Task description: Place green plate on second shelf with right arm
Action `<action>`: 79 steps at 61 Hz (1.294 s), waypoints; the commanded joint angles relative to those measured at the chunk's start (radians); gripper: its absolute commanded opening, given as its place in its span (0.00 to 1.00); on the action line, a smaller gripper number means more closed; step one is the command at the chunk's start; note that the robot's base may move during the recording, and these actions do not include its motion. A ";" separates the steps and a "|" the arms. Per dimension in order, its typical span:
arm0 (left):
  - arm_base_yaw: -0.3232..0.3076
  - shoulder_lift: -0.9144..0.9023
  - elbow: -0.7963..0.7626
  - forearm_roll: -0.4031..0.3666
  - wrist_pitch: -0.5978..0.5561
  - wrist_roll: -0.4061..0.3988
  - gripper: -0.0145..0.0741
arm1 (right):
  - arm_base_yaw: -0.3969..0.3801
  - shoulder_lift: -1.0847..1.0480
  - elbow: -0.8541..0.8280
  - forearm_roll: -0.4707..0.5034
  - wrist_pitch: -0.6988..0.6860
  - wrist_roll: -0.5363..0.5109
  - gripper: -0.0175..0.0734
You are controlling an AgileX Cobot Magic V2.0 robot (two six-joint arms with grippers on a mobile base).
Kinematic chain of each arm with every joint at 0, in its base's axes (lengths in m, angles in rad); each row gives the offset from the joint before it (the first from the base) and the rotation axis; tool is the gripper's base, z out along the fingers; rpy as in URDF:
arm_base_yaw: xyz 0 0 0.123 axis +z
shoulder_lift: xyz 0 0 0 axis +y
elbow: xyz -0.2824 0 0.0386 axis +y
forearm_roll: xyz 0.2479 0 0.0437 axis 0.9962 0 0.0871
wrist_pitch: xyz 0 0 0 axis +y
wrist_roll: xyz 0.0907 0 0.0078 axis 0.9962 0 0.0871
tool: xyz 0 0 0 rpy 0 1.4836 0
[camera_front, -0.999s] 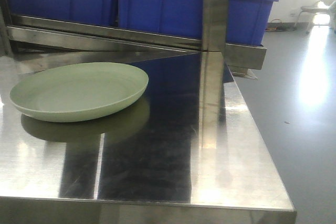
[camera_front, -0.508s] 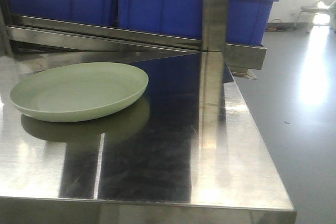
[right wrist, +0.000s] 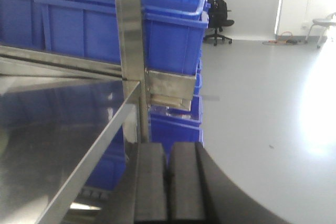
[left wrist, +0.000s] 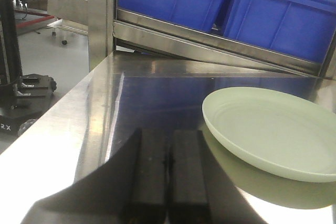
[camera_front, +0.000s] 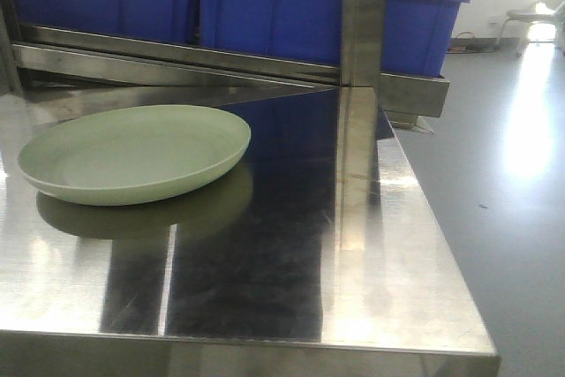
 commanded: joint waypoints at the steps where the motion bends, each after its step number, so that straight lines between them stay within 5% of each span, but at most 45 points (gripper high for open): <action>1: -0.008 -0.021 0.040 -0.005 -0.090 0.000 0.30 | -0.006 -0.018 -0.007 -0.009 -0.140 -0.004 0.25; 33: -0.008 -0.021 0.040 -0.005 -0.090 0.000 0.30 | -0.005 0.046 -0.027 -0.009 -0.137 0.007 0.25; 56: -0.008 -0.021 0.040 -0.005 -0.090 0.000 0.30 | 0.014 0.657 -0.385 -0.001 -0.144 0.136 0.25; 79: -0.008 -0.021 0.040 -0.005 -0.090 0.000 0.30 | 0.178 1.178 -0.749 -0.002 -0.148 0.153 0.25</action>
